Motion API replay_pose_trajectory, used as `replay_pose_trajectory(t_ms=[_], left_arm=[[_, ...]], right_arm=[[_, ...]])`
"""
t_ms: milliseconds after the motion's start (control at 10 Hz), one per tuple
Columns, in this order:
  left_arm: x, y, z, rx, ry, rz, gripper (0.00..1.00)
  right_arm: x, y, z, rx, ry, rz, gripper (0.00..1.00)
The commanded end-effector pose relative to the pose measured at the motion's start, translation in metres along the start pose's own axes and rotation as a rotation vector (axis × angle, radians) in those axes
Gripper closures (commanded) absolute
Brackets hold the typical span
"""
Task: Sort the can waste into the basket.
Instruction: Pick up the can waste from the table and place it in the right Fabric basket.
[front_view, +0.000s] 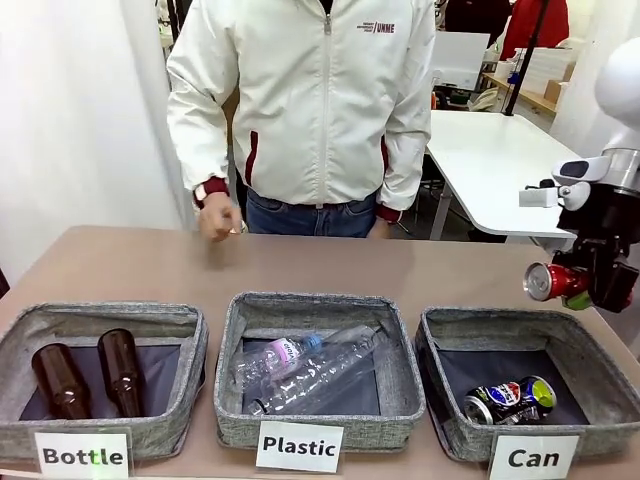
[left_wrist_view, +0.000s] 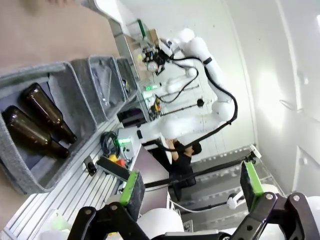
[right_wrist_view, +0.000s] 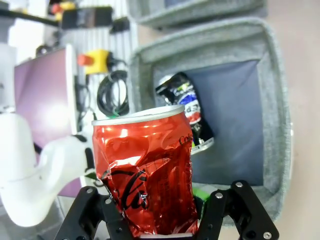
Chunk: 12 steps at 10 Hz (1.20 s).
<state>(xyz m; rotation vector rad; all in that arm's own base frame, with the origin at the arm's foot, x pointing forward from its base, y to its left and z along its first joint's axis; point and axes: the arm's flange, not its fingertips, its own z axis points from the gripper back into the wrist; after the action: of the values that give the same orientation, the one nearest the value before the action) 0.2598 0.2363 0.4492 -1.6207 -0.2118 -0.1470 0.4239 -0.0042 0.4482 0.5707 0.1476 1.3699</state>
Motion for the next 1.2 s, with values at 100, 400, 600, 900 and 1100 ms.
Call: replay_pose_trajectory(t_ms=[100, 400, 600, 900, 1100], left_arm=[[0.0, 0.016, -0.05, 0.026, 0.14, 0.038, 0.0], [-0.01, 0.047, -0.124, 0.095, 0.249, 0.075, 0.0], [-0.023, 0.055, -0.146, 0.152, 0.33, 0.082, 0.0], [-0.01, 0.061, -0.144, 0.115, 0.304, 0.109, 0.0], [-0.01, 0.061, -0.144, 0.115, 0.304, 0.109, 0.0]], right_arm=[[0.005, 0.002, -0.01, -0.024, 0.034, -0.027, 1.0], [0.0, 0.0, -0.012, -0.017, 0.036, -0.035, 0.78], [-0.003, -0.004, -0.01, -0.001, 0.058, -0.043, 0.21], [-0.005, -0.003, -0.019, 0.006, 0.059, -0.042, 0.0], [-0.005, -0.004, -0.02, -0.002, 0.055, -0.052, 0.01]])
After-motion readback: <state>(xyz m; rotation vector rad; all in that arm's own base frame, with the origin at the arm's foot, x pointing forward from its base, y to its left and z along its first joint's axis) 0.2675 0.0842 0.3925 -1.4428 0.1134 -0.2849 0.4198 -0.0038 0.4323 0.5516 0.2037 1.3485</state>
